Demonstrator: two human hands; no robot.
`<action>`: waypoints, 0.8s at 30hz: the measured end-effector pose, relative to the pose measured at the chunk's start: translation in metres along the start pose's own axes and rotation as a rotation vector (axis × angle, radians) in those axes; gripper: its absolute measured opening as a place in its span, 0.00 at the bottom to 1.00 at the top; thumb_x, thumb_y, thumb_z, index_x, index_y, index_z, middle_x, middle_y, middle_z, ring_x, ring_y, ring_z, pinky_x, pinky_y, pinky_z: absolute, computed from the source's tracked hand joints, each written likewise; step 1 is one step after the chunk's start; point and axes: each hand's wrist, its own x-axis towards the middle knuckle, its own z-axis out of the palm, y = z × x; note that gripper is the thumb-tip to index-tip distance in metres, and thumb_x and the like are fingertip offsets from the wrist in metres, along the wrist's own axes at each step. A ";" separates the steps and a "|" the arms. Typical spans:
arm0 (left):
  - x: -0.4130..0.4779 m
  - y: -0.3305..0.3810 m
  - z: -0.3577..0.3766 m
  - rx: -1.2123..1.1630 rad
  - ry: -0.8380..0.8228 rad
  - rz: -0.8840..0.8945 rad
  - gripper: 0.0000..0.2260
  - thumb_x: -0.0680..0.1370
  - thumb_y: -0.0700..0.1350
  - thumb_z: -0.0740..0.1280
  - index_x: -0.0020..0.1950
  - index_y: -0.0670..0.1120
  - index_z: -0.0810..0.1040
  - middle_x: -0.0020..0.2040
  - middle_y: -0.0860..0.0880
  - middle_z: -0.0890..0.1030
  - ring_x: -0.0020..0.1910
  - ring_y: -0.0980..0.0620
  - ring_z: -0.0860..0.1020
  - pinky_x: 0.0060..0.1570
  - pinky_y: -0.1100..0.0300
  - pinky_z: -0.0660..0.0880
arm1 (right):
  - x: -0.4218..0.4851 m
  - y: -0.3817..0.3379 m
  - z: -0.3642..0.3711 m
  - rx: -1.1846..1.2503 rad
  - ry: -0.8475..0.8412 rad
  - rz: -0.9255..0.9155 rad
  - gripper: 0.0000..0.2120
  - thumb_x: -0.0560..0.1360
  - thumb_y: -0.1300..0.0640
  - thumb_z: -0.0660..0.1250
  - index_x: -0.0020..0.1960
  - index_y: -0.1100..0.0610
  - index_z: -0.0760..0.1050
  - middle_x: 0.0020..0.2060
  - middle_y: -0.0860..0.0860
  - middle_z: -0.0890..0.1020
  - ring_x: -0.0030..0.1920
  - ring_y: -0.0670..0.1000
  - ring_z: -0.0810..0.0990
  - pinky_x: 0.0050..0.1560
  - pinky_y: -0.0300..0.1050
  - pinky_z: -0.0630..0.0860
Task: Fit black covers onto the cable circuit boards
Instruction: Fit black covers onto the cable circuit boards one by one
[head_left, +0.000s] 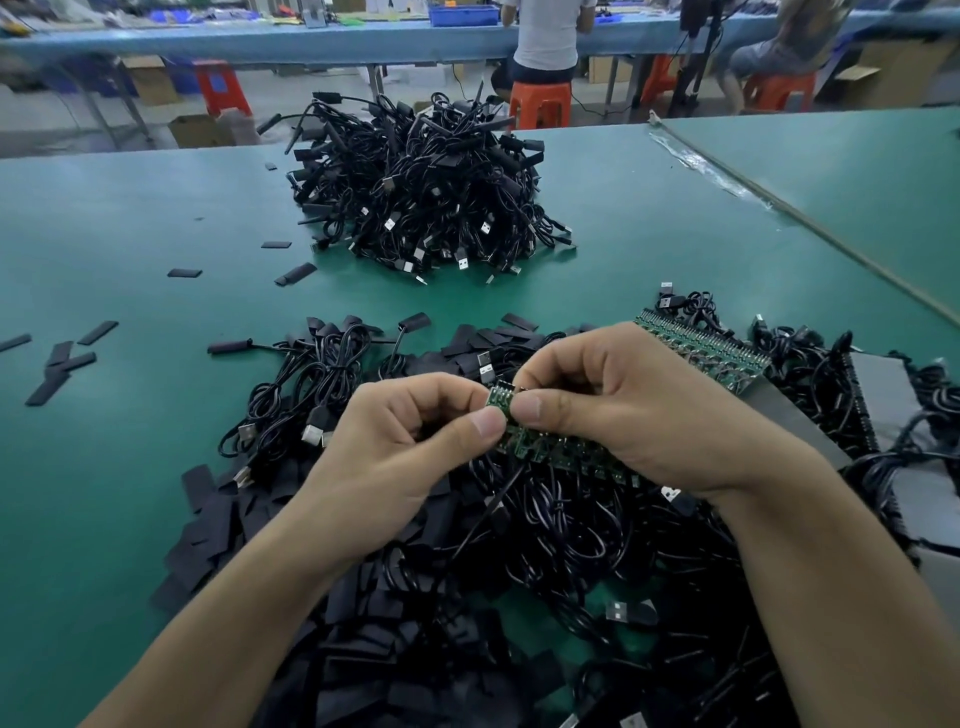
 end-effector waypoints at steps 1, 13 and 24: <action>0.000 0.000 0.001 -0.005 0.002 0.002 0.13 0.72 0.54 0.71 0.46 0.45 0.83 0.36 0.43 0.77 0.35 0.48 0.71 0.37 0.57 0.69 | 0.000 0.000 0.001 0.004 0.000 -0.001 0.05 0.76 0.57 0.71 0.43 0.57 0.82 0.34 0.52 0.81 0.36 0.44 0.75 0.40 0.38 0.72; -0.003 0.000 0.010 -0.022 -0.003 0.088 0.13 0.75 0.49 0.69 0.43 0.38 0.79 0.32 0.49 0.73 0.31 0.57 0.69 0.33 0.69 0.66 | -0.001 0.001 -0.001 0.000 -0.035 0.007 0.05 0.76 0.57 0.71 0.44 0.58 0.82 0.35 0.57 0.81 0.36 0.47 0.75 0.40 0.41 0.72; -0.004 0.006 0.015 0.049 0.036 0.045 0.14 0.73 0.54 0.68 0.38 0.43 0.76 0.28 0.56 0.70 0.26 0.60 0.64 0.28 0.71 0.63 | -0.001 -0.001 -0.002 -0.067 0.016 0.028 0.07 0.72 0.51 0.75 0.39 0.54 0.84 0.28 0.48 0.81 0.29 0.40 0.73 0.32 0.32 0.68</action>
